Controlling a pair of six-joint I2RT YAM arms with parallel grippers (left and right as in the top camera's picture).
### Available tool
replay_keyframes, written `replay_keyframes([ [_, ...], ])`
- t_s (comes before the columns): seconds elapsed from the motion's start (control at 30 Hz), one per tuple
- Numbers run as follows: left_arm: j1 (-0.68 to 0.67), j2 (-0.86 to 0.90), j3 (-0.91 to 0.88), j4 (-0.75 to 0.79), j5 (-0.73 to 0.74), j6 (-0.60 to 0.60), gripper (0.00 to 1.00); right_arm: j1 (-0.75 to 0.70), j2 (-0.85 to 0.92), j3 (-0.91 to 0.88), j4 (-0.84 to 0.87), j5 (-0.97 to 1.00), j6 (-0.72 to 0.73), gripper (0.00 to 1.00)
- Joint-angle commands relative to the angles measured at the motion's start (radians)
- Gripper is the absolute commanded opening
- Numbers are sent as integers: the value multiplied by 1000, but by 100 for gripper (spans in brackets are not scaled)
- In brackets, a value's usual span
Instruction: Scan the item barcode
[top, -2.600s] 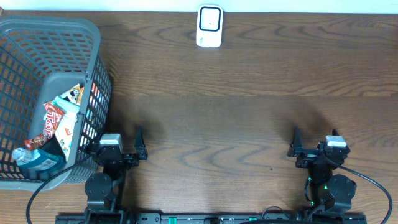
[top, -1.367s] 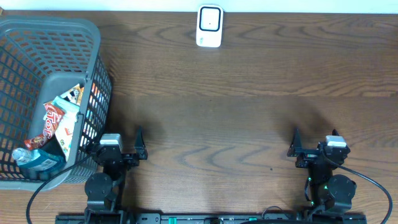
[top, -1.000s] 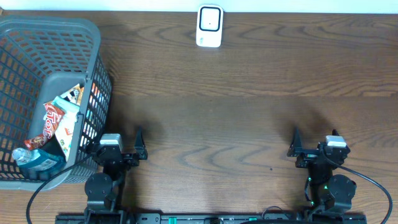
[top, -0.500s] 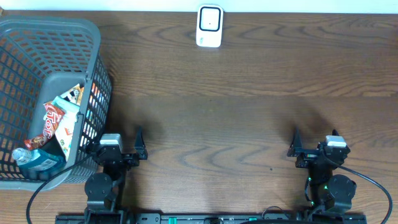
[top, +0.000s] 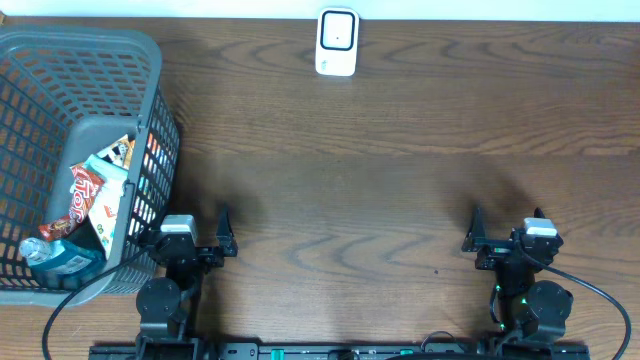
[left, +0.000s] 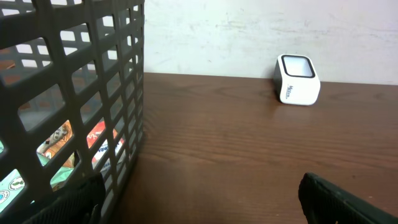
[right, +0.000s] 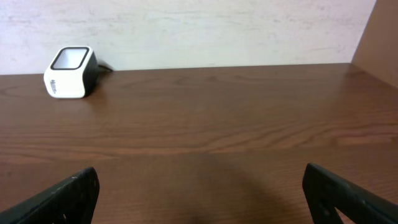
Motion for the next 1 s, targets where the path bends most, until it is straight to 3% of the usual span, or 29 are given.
replay_keyframes([
  [0.0,-3,3,-18,-33,6,6,99,8,-5,-4,1,-2,-11,99],
  [0.83,-4,3,-18,-25,7,2,99,8,-5,-4,1,-2,-11,99],
  [0.97,-4,3,-17,23,126,-5,99,8,-5,-4,1,-2,-11,99],
])
